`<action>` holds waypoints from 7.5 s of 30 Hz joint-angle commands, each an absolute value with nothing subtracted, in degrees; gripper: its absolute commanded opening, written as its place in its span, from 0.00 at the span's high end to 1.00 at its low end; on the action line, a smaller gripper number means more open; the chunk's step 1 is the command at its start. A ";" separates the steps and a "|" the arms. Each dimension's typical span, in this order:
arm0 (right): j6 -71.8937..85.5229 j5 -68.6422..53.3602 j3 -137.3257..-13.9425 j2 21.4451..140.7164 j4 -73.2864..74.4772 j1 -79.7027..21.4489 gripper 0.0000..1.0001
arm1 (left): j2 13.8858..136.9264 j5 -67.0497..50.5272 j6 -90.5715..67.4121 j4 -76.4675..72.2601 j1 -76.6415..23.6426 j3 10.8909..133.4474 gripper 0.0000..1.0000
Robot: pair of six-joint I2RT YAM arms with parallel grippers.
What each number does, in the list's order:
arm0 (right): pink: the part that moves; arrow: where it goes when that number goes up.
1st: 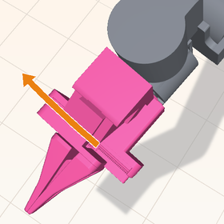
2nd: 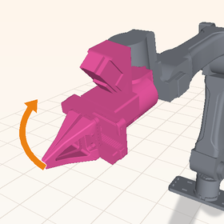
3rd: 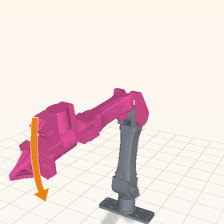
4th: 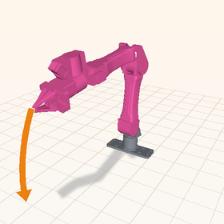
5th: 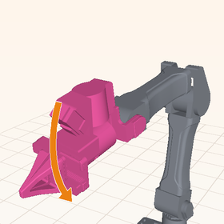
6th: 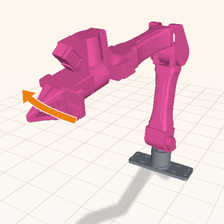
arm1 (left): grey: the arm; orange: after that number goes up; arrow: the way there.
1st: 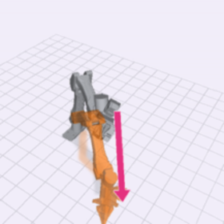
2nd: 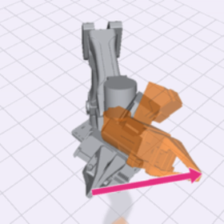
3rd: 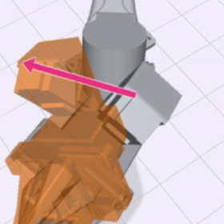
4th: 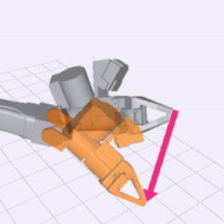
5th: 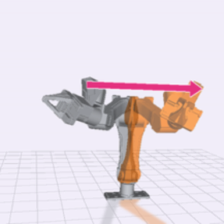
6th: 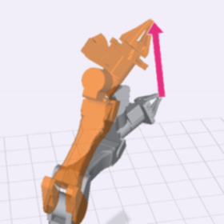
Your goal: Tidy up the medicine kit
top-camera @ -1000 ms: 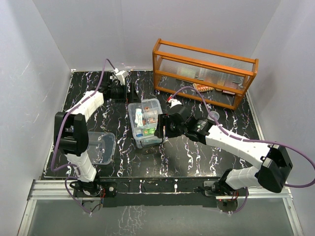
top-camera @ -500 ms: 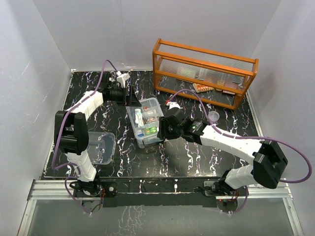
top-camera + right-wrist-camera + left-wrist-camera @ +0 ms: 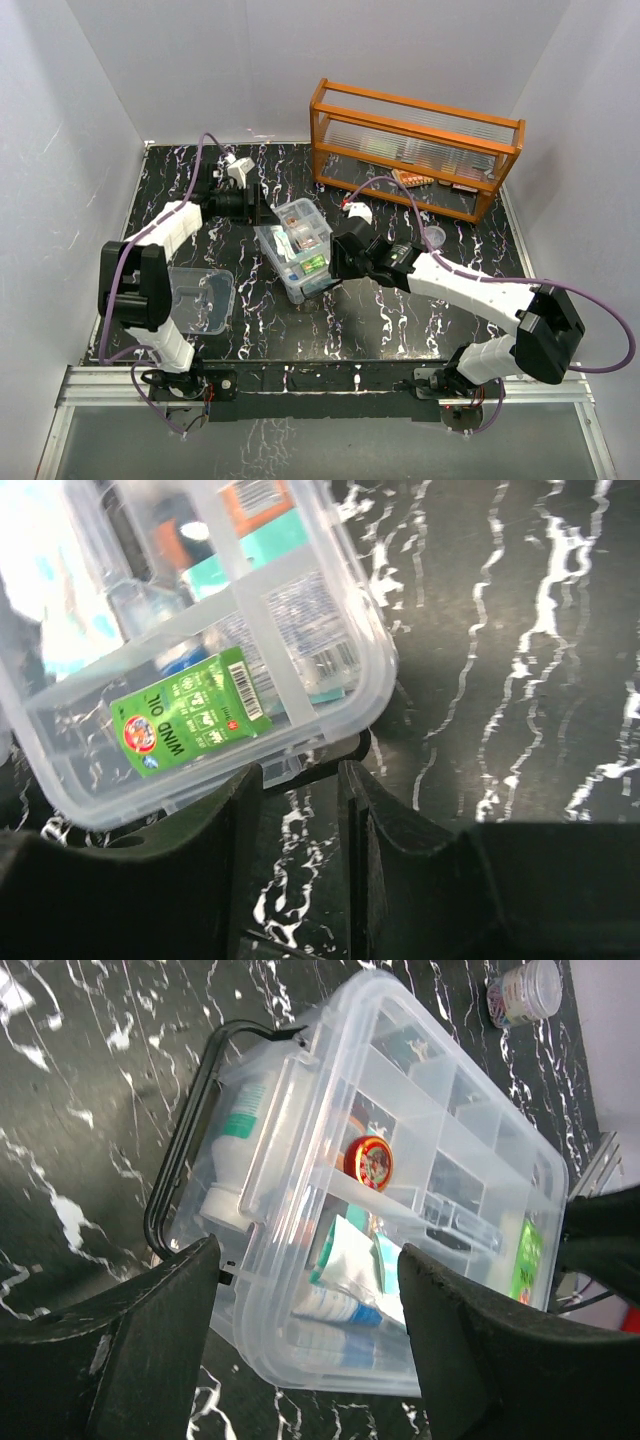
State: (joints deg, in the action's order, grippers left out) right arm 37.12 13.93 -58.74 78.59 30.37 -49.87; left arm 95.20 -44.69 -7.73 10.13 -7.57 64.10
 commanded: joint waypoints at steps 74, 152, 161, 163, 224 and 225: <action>35.17 20.67 -60.19 68.79 29.38 -39.57 0.64 | 83.41 3.53 -24.16 28.18 -11.87 54.43 1.00; -30.82 -0.80 -60.98 62.15 -18.99 -57.18 0.52 | 59.77 -57.26 -95.89 -40.07 -11.91 69.21 1.00; -33.73 0.27 -60.28 62.38 -21.64 -57.13 0.62 | 58.66 -57.66 -95.10 -37.66 -11.94 67.77 1.00; -33.72 -0.96 -60.07 62.22 -21.58 -57.13 0.64 | 58.71 -57.65 -95.10 -37.62 -11.93 67.77 1.00; -33.35 12.18 -98.93 85.07 55.55 -57.13 1.00 | 55.26 -42.37 -43.44 16.45 -11.95 59.54 0.30; -33.45 12.15 -99.12 85.40 55.55 -57.13 1.00 | 55.47 -41.65 -43.33 16.93 -11.91 59.04 0.33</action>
